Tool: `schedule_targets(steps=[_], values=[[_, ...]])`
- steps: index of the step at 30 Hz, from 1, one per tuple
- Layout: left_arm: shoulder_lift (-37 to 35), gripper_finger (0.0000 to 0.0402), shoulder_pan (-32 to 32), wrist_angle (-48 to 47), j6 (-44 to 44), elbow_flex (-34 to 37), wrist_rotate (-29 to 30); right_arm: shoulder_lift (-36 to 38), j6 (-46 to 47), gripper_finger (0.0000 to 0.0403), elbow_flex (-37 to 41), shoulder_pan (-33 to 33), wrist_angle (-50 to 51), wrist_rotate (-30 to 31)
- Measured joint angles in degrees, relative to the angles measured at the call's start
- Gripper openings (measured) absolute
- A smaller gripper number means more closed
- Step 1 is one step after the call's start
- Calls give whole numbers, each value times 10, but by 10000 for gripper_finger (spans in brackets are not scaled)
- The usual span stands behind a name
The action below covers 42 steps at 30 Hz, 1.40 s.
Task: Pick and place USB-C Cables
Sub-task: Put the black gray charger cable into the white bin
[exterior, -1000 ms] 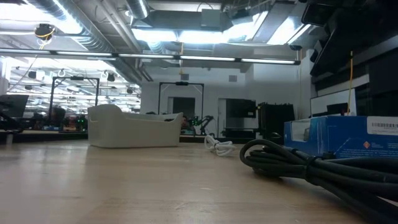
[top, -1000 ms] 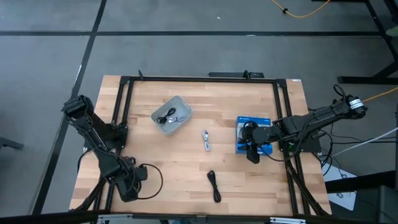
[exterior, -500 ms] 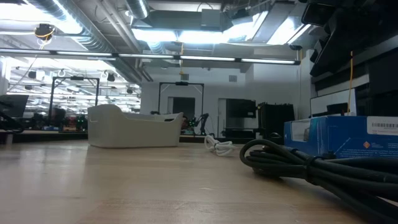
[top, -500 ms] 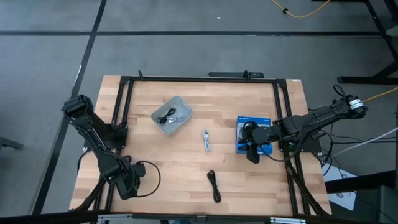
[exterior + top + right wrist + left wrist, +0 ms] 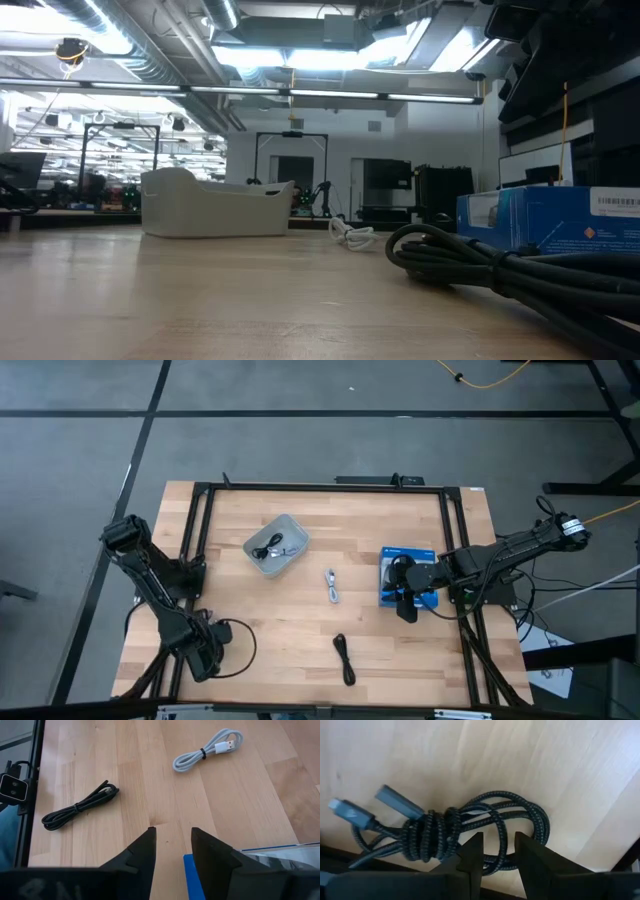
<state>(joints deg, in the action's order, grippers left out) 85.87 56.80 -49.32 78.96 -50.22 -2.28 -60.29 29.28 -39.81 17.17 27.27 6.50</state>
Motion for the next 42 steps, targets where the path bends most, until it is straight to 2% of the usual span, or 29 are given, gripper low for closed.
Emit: schedule_targets(steps=[6, 14, 17, 21, 23, 28, 32, 38, 42], values=[[19, 103, 0, 5, 3, 0, -18, 0, 0, 127, 0, 0, 0, 0], [19, 100, -3, 27, 30, 0, 12, 0, 0, 127, 0, 0, 0, 0], [19, 77, -5, 41, 62, 0, 11, 0, 0, 127, 0, 0, 2, 0], [19, 17, -15, 102, 58, 0, 10, 0, 0, 127, 0, 0, 3, 0], [19, 11, -19, 124, 43, 0, 15, 0, 0, 127, 0, 0, 3, 0], [19, 6, -30, 134, -29, 0, 85, 0, 0, 127, 0, 0, 3, 0], [13, 4, -36, 101, -59, -18, 109, 0, 0, 127, 0, 0, 3, 0], [10, 2, -36, -28, -137, -131, 216, 0, 0, 127, 0, 0, 3, 0], [10, 2, -37, -121, -201, -217, 330, 0, 0, 127, 0, 0, 3, 0]])
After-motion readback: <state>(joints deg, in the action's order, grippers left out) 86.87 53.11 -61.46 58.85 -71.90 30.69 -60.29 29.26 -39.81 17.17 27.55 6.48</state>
